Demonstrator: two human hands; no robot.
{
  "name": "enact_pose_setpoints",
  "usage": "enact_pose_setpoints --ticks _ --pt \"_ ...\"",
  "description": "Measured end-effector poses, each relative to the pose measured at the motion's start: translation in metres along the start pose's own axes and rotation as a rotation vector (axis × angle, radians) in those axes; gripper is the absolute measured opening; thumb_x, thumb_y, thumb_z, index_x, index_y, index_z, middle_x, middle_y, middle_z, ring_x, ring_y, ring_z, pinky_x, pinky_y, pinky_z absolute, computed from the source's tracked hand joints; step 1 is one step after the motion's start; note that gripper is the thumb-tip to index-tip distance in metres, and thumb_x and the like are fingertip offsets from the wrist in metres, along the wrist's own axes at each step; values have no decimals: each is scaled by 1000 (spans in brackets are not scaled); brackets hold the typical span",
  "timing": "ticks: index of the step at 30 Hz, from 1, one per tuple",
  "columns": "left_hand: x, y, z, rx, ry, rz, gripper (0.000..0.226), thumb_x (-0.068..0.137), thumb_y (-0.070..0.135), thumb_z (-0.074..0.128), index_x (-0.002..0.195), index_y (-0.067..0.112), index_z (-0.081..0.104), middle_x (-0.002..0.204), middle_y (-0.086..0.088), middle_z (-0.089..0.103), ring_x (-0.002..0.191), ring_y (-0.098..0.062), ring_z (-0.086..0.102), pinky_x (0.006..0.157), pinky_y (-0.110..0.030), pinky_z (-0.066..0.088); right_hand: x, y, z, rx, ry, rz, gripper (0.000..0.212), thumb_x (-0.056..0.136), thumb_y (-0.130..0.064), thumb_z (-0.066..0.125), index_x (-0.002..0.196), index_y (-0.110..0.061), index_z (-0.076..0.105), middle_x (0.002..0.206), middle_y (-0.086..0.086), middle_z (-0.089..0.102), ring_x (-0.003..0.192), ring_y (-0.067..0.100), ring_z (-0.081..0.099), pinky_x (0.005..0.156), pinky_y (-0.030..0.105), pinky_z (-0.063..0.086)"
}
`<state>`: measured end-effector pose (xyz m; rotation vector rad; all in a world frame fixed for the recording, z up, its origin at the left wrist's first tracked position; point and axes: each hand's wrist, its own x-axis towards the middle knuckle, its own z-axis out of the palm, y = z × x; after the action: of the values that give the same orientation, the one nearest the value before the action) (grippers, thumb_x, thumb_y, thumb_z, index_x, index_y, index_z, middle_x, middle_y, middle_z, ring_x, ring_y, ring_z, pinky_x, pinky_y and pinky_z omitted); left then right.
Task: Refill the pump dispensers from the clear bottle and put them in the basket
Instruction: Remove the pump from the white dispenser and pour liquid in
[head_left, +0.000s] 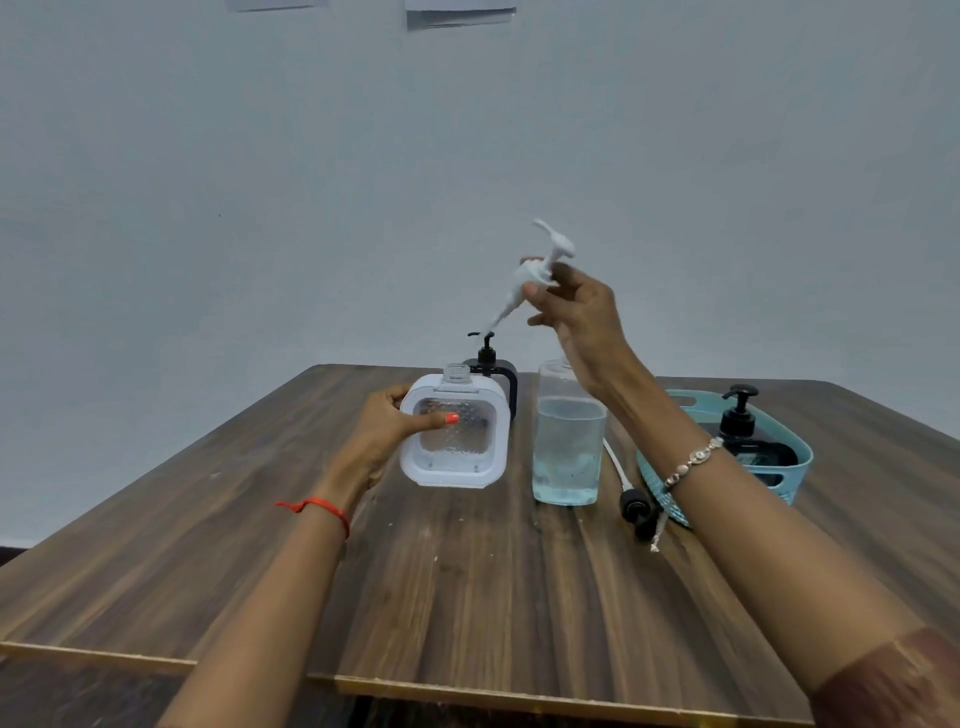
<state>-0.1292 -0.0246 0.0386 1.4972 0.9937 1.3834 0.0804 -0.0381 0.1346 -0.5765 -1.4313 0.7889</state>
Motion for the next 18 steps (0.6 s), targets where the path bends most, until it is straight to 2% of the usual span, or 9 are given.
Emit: enact_pose_setpoints --ticks 1,3,6,9,13,18 --pt "0 -2 -1 -10 41 -9 29 65 2 79 89 14 67 69 7 73 62 -6 67 55 -18 54 -4 -2 -3 24 3 -56 25 78 -4 68 99 -16 65 92 -3 65 88 13 57 66 24 49" --pt "1 -6 -7 -24 130 -24 27 68 1 78 89 15 66 76 3 72 68 -12 67 57 -21 56 -16 0 -7 -26 -21 -115 31 75 3 71 101 -13 63 97 -7 65 92 8 61 72 21 53" --pt "4 -11 -14 -48 232 -11 37 66 5 81 100 8 67 93 -6 70 82 -23 67 69 -30 57 -45 25 -12 -370 -152 -161 36 75 6 70 101 -17 63 99 -8 65 92 -2 61 77 21 55" --pt "4 -11 -13 -65 298 15 40 64 7 83 101 9 67 92 -5 70 81 -21 66 77 -35 56 -76 70 -20 -644 -390 -233 24 77 0 62 100 -7 68 102 6 68 96 13 63 83 27 53" --pt "7 -9 -7 -48 320 9 37 63 8 84 95 12 66 89 -4 69 81 -23 66 78 -38 56 -104 121 -28 -1111 -747 -216 43 76 9 55 114 -12 62 122 7 59 113 22 55 85 43 50" --pt "5 -2 4 -35 303 20 42 64 7 83 102 7 65 90 -4 69 79 -20 66 71 -30 57 -113 132 -23 -1128 -801 -112 49 76 13 43 119 -8 57 123 9 53 114 25 50 86 43 46"
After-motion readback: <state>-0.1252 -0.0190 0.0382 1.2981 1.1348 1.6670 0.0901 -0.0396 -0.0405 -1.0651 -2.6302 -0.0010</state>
